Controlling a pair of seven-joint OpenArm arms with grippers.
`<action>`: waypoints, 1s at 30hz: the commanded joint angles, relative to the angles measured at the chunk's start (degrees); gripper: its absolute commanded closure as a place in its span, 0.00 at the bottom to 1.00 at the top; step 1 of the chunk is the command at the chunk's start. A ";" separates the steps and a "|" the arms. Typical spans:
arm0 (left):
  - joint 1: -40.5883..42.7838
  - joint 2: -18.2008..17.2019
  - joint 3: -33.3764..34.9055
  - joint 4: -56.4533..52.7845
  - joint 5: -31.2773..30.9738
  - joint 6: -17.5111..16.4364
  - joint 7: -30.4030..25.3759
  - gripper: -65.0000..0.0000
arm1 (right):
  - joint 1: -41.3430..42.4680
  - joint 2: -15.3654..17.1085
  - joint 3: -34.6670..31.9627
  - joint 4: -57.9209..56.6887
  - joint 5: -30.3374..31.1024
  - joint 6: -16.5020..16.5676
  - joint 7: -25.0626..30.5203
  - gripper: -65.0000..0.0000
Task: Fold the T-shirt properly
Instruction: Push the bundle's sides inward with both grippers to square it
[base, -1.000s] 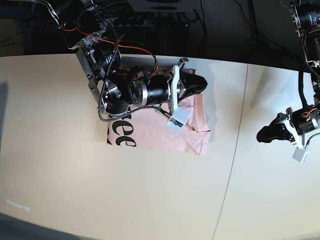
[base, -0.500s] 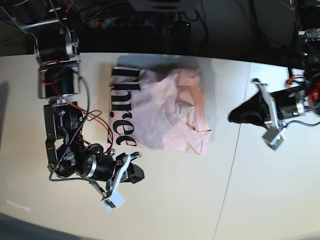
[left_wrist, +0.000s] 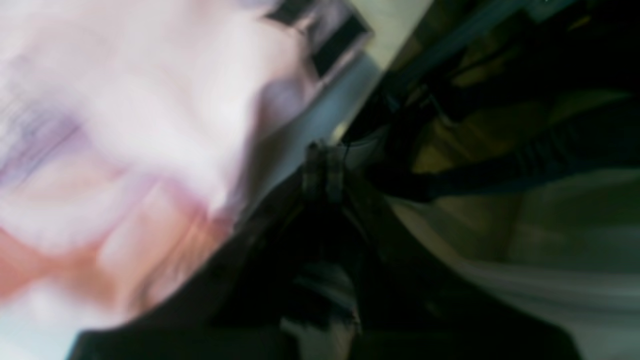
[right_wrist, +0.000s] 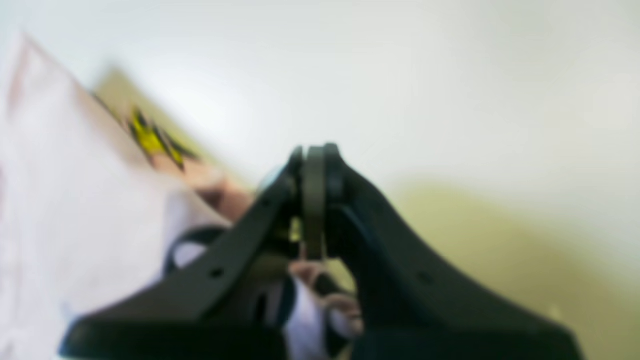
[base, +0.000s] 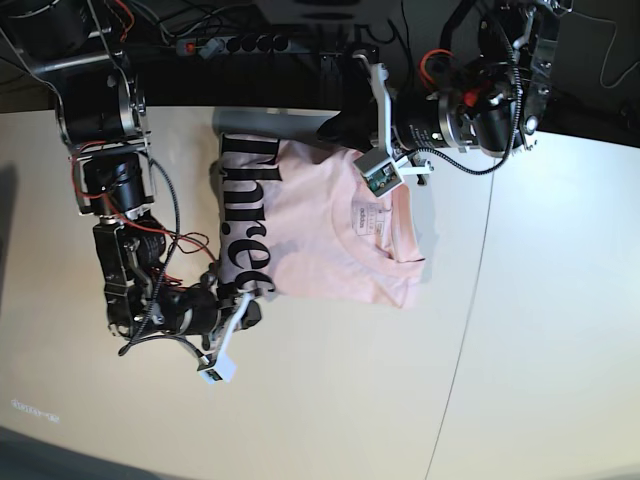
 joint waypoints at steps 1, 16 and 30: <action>-0.63 0.31 0.07 0.68 0.85 -0.49 -1.90 1.00 | 2.21 0.28 -0.37 0.44 0.74 3.61 1.38 1.00; -13.81 -9.53 -0.48 -18.27 10.36 -0.49 -11.02 1.00 | -2.19 4.83 -4.00 4.09 18.27 3.74 -10.64 1.00; -23.26 -15.65 -0.46 -18.58 10.36 -0.49 -14.45 1.00 | -25.14 6.62 -1.73 22.25 25.40 3.74 -13.29 1.00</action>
